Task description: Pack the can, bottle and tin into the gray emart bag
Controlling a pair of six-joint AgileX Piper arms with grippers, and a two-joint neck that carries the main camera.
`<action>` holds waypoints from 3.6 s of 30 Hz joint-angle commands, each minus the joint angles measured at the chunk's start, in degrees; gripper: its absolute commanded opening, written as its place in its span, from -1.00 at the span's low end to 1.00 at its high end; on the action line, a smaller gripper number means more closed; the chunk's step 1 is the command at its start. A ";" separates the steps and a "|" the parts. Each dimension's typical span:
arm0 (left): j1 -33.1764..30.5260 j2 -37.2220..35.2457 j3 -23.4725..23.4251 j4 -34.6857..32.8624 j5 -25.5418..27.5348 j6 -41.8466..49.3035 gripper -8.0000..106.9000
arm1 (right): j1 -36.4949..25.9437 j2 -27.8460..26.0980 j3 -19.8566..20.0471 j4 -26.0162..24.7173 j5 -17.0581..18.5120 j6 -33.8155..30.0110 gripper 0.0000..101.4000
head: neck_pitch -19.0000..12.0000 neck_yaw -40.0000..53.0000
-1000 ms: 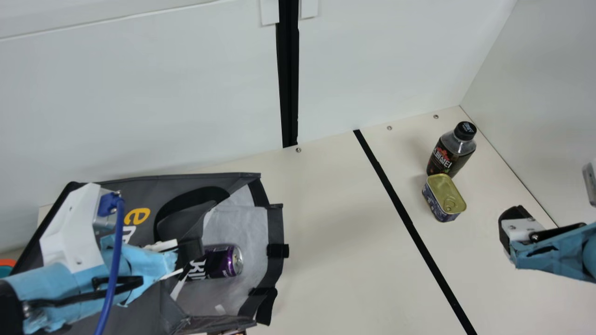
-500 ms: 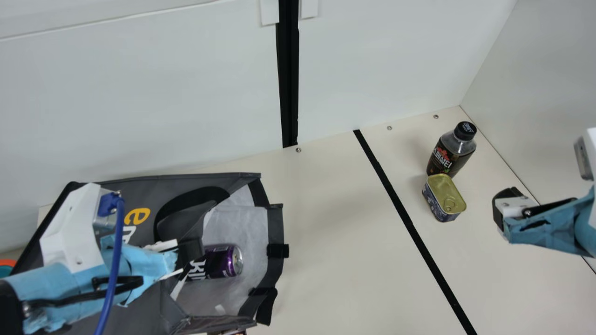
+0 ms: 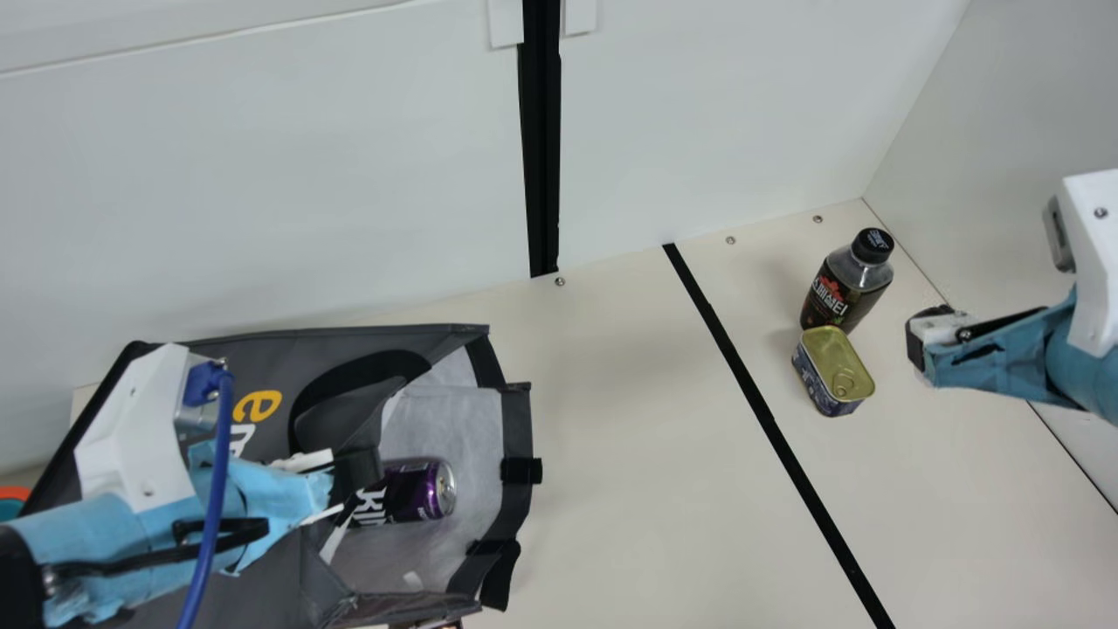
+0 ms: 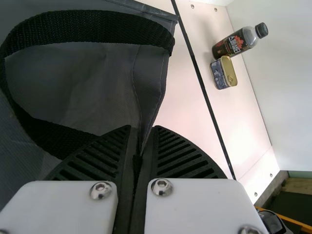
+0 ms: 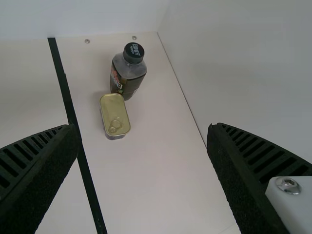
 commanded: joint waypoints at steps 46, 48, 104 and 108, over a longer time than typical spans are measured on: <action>0.00 0.00 0.00 0.00 0.00 0.00 -0.68 | -13.95 25.25 -14.01 19.98 -2.13 -13.41 0.79 | -1.30 -0.05; 0.00 0.00 0.00 0.00 0.00 0.00 -0.68 | -14.02 26.37 -15.18 20.21 -1.57 -13.61 0.79 | -1.30 -0.05; 0.00 0.00 0.00 0.00 0.00 0.00 -0.68 | -11.03 49.55 -35.60 20.43 4.65 -15.48 0.79 | -1.30 -0.05; 0.00 0.00 0.00 0.00 0.00 0.00 -0.68 | -10.73 50.91 -36.40 20.07 4.65 -15.01 0.79 | -1.30 -0.05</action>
